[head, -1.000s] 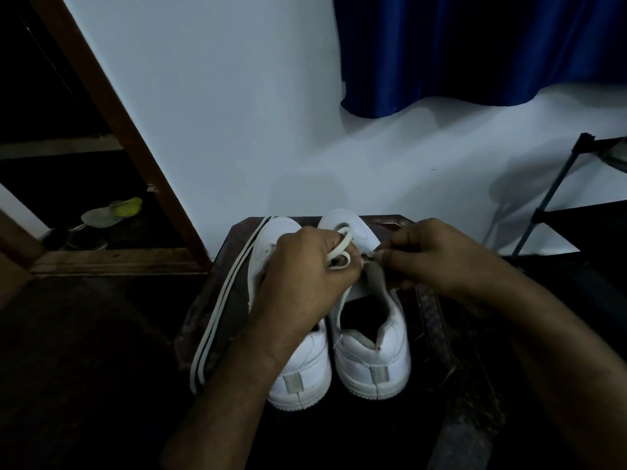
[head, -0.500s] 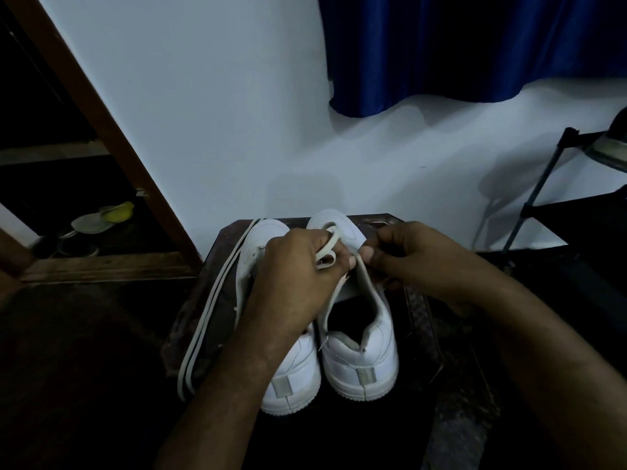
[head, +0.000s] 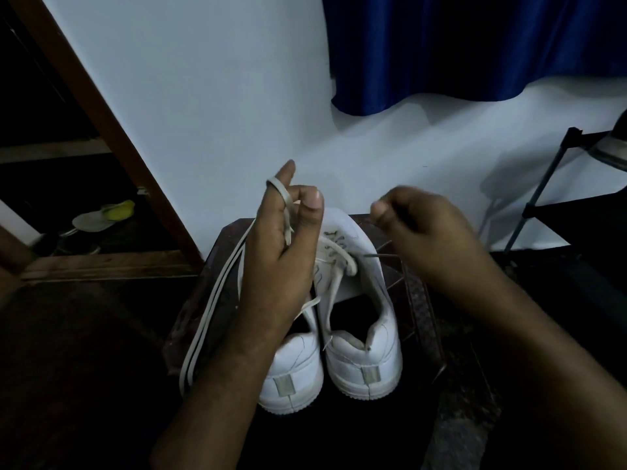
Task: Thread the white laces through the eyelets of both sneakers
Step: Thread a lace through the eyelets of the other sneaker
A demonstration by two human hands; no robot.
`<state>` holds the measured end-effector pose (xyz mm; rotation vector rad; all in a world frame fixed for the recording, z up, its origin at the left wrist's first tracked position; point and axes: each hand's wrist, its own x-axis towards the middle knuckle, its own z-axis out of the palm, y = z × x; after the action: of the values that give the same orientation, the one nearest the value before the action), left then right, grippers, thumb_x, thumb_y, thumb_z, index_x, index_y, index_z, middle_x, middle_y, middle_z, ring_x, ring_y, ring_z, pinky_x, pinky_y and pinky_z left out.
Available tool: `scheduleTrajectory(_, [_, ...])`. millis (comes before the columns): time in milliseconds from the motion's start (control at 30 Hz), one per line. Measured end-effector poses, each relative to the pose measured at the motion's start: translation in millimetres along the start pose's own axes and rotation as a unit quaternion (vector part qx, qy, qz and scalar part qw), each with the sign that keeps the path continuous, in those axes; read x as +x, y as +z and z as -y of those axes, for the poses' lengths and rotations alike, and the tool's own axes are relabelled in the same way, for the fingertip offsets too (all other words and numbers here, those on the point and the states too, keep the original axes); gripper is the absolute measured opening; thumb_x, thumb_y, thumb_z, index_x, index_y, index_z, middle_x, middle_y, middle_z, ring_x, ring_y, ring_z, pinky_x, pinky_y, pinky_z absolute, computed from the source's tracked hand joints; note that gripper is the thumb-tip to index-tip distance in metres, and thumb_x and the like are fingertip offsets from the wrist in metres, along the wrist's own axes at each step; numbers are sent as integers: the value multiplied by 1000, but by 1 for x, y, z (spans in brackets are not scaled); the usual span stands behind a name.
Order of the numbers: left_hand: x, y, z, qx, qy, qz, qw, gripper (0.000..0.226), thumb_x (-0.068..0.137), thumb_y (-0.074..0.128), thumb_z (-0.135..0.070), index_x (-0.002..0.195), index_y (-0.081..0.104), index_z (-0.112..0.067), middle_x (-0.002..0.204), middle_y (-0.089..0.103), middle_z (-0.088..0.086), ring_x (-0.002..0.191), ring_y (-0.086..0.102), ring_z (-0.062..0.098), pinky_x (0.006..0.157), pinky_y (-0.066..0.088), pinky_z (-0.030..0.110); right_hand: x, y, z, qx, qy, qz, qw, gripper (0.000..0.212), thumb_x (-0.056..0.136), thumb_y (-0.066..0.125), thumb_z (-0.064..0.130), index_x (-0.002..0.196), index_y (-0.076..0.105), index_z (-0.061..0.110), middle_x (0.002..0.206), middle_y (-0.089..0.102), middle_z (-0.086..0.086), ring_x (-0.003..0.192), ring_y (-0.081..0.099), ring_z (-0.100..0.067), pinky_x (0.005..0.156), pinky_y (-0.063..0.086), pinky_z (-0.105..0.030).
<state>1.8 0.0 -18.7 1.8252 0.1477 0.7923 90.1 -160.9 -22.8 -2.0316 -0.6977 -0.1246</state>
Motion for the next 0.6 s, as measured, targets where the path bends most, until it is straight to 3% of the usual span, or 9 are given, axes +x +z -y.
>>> scheduleTrajectory(67, [1, 0, 2, 2, 20, -5, 1000, 60, 100, 47, -49, 154, 41, -26, 116, 65, -20, 114, 63, 0, 102, 49, 22, 0, 6, -6, -191, -46, 95, 976, 32, 99, 54, 41, 76, 57, 19, 73, 57, 2, 66, 52, -13, 62, 39, -33])
scheduleTrajectory(167, [0, 0, 4, 13, 46, -11, 999, 44, 103, 45, -43, 147, 40, -39, 125, 63, -13, 116, 61, 3, 98, 48, 18, -1, 9, -8, -181, -51, 132, 973, 38, 100, 52, 42, 74, 61, 17, 80, 58, 2, 69, 54, -13, 64, 41, -28])
scheduleTrajectory(267, [1, 0, 5, 41, 58, 6, 997, 27, 106, 45, -41, 129, 42, -56, 141, 60, -5, 120, 58, -2, 96, 46, 13, -1, 7, -8, -23, -26, 75, 997, 34, 101, 53, 43, 76, 66, 24, 74, 57, 7, 62, 51, -4, 63, 37, -25])
scheduleTrajectory(367, [1, -1, 7, 62, 59, 21, 996, 36, 107, 51, -31, 142, 50, -36, 127, 65, -7, 113, 60, -4, 88, 44, 8, 0, 8, -4, 213, -16, 56, 975, 40, 103, 51, 42, 85, 66, 11, 78, 66, 5, 74, 57, -11, 73, 44, -32])
scheduleTrajectory(433, [1, 0, 7, 73, 62, 29, 995, 35, 106, 55, -24, 141, 57, -24, 122, 68, -8, 107, 63, 0, 84, 46, 12, -1, 9, 4, 334, -16, 55, 941, 41, 104, 46, 35, 86, 60, 0, 82, 68, -3, 81, 58, -20, 80, 47, -31])
scheduleTrajectory(467, [1, 0, 7, 74, 63, 32, 995, 33, 106, 57, -21, 138, 59, -21, 120, 69, -8, 102, 65, 0, 81, 47, 13, -1, 9, 8, 381, -8, 61, 923, 38, 104, 45, 34, 84, 58, 3, 78, 66, -6, 78, 57, -24, 79, 48, -32])
scheduleTrajectory(533, [0, 0, 6, 76, 63, 36, 994, 33, 103, 61, -17, 137, 60, -21, 109, 72, -11, 94, 67, -1, 76, 48, 11, -1, 9, 11, 413, 24, 66, 908, 35, 103, 45, 37, 81, 54, 12, 69, 54, -4, 66, 51, -20, 70, 51, -31])
scheduleTrajectory(600, [1, -1, 6, 86, 65, 41, 993, 33, 101, 64, -16, 134, 63, -20, 99, 72, -19, 95, 67, -5, 78, 52, 12, -2, 9, 6, 343, 30, 57, 937, 32, 103, 49, 42, 85, 53, 15, 68, 49, -5, 62, 48, -14, 63, 48, -30])
